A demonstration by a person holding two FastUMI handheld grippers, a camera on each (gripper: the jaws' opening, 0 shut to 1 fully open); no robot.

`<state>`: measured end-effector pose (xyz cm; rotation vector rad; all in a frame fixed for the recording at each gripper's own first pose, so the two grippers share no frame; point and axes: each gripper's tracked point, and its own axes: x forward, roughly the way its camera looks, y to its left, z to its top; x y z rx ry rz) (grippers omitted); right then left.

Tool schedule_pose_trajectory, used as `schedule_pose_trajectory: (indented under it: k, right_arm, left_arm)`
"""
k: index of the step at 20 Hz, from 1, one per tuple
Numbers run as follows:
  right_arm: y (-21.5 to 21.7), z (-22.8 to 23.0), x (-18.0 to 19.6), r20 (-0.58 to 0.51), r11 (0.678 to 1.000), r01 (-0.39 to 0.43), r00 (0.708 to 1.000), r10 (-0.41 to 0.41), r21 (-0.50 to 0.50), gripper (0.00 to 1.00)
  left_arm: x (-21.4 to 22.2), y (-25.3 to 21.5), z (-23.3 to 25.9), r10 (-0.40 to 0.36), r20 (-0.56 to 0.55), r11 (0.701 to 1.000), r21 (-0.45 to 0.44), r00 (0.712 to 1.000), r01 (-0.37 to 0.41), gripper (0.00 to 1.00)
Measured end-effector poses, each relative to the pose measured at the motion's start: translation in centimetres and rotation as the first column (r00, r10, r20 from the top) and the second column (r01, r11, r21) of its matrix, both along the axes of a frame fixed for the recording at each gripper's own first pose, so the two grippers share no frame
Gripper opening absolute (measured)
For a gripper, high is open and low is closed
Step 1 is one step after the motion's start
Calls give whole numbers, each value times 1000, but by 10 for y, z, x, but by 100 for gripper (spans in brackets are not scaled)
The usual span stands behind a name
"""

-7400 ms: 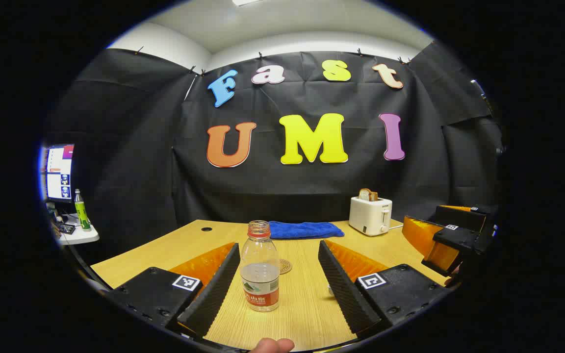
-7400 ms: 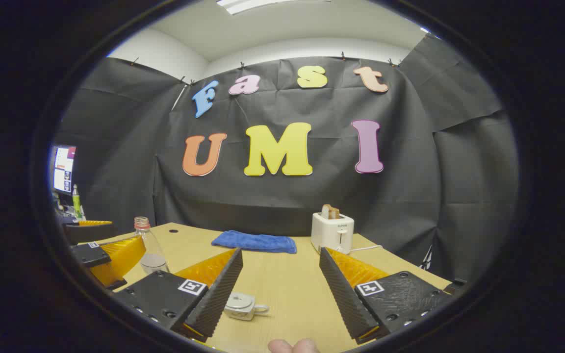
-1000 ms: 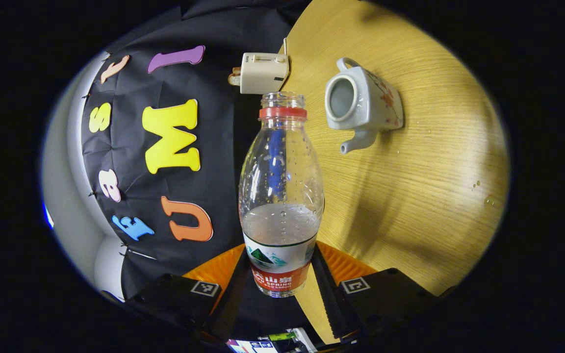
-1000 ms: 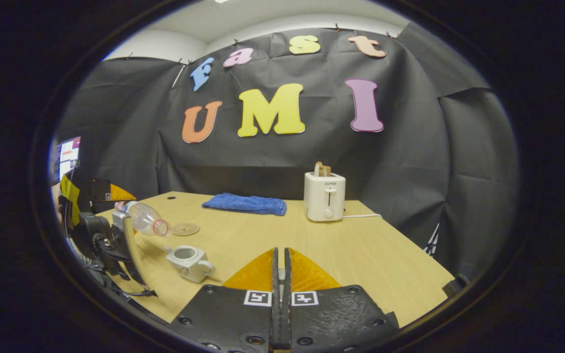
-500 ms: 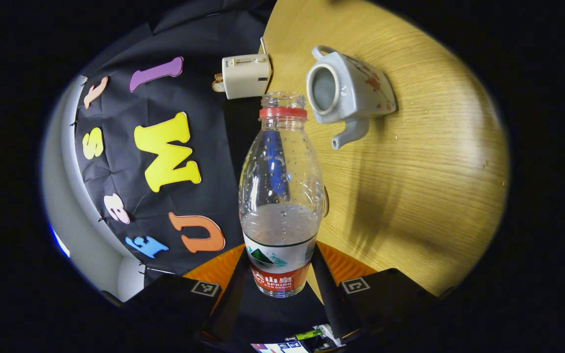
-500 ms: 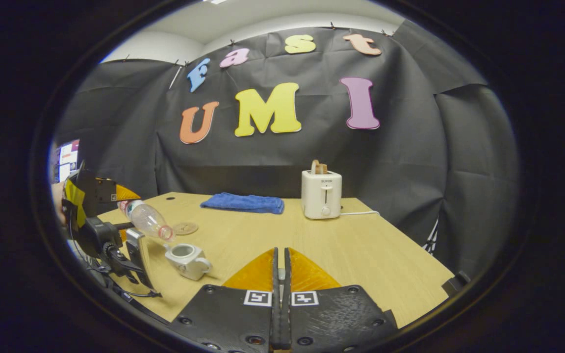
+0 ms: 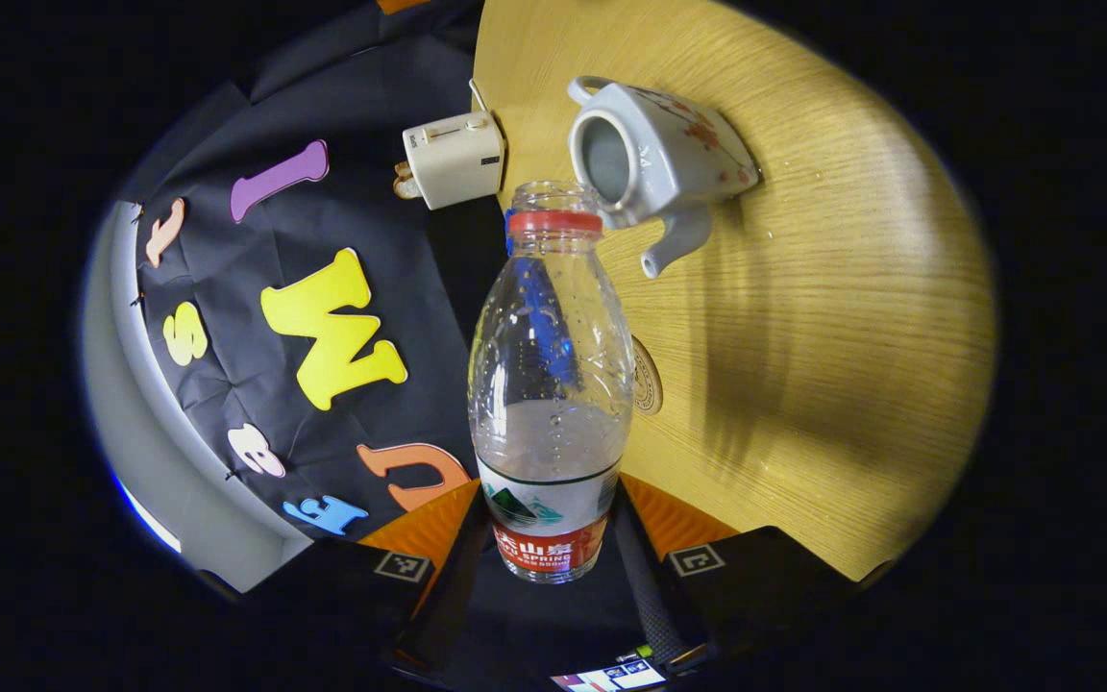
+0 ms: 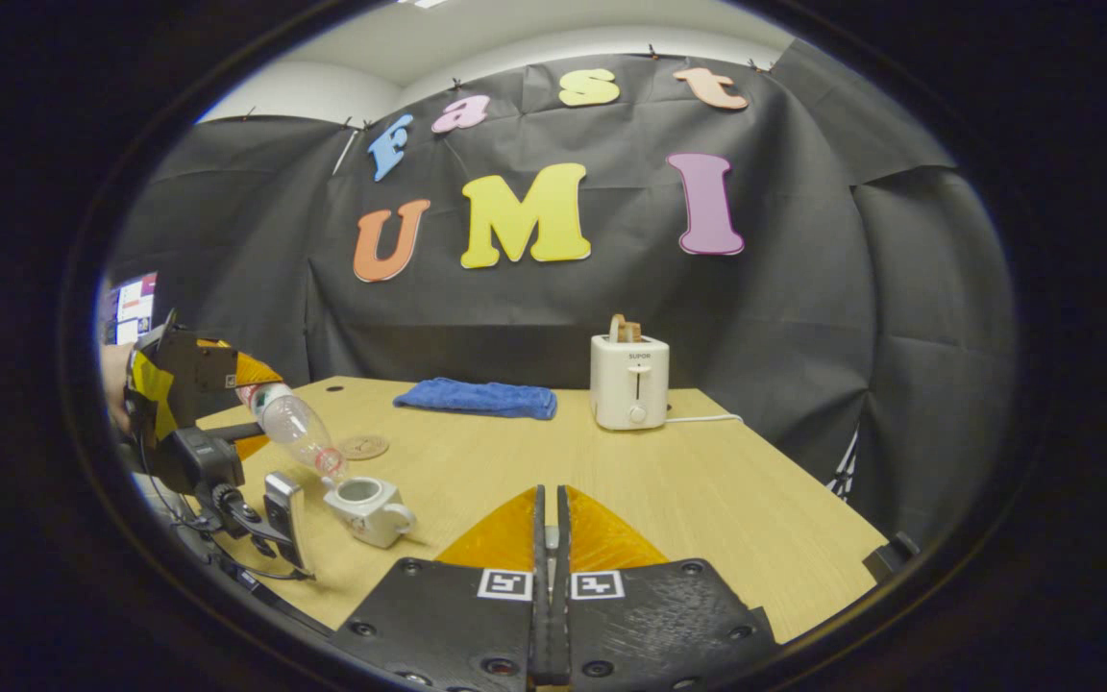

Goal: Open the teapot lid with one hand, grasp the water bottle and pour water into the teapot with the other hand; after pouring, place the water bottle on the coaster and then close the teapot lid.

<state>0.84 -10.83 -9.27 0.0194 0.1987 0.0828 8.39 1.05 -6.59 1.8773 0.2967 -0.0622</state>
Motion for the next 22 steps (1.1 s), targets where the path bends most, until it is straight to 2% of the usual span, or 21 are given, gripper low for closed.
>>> schedule_pose_trajectory:
  k: [15,22]
  right_arm:
    - [-4,0,-3,0,1000,3,1000,-3,11,0]
    - [-8,-3,-5,-3,1000,6,1000,-6,20,0]
  left_arm:
    - [4,-9,18,-31,13,990,137,999,29,75]
    - [5,-15,26,-44,1,975,218,999,42,75]
